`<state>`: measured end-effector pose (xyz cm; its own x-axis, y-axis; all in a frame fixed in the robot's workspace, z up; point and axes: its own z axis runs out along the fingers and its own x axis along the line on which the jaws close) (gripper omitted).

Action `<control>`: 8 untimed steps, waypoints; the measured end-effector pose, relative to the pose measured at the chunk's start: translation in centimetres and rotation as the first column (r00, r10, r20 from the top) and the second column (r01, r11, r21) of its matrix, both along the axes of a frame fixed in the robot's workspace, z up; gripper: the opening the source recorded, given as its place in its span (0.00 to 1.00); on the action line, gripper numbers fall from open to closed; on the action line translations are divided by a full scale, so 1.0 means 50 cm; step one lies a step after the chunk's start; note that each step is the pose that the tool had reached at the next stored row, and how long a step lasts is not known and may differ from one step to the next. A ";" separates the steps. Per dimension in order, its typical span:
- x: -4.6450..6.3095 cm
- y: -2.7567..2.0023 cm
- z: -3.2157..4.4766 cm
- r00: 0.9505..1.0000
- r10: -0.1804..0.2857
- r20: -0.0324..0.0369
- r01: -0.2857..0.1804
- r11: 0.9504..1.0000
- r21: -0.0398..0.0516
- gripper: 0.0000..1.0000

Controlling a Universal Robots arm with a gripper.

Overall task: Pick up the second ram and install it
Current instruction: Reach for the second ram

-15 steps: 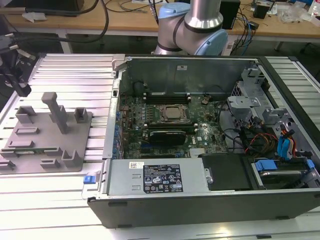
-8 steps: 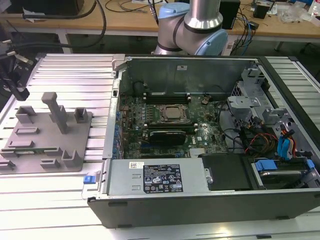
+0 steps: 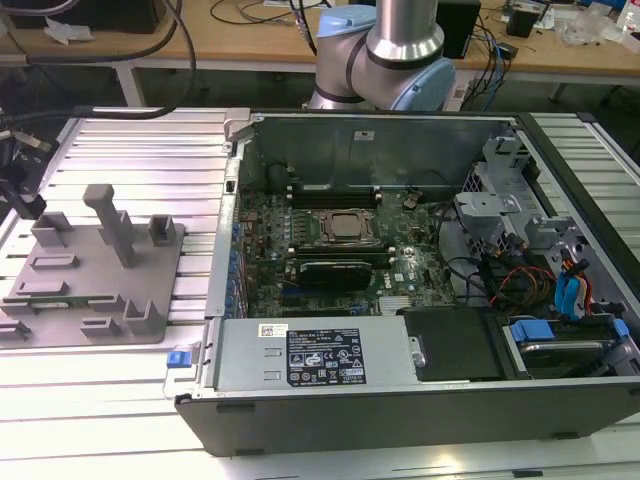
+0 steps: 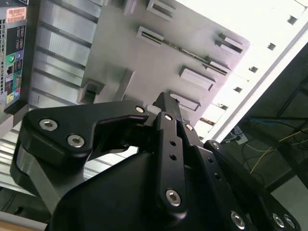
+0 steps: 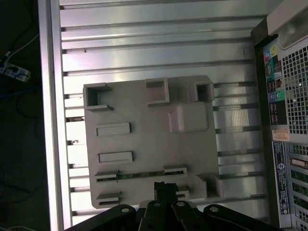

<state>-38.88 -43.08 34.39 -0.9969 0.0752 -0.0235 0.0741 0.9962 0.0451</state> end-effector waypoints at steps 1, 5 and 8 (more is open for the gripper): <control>-0.003 -0.0024 -0.003 1.000 0.000 0.000 0.000 1.000 0.000 0.08; -0.012 -0.0110 -0.013 1.000 0.000 0.000 0.000 1.000 0.000 0.08; -0.018 -0.0152 -0.019 1.000 0.000 0.000 0.000 1.000 0.000 0.08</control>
<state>-39.76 -43.84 33.44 -0.9969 0.0754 -0.0234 0.0742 0.9962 0.0451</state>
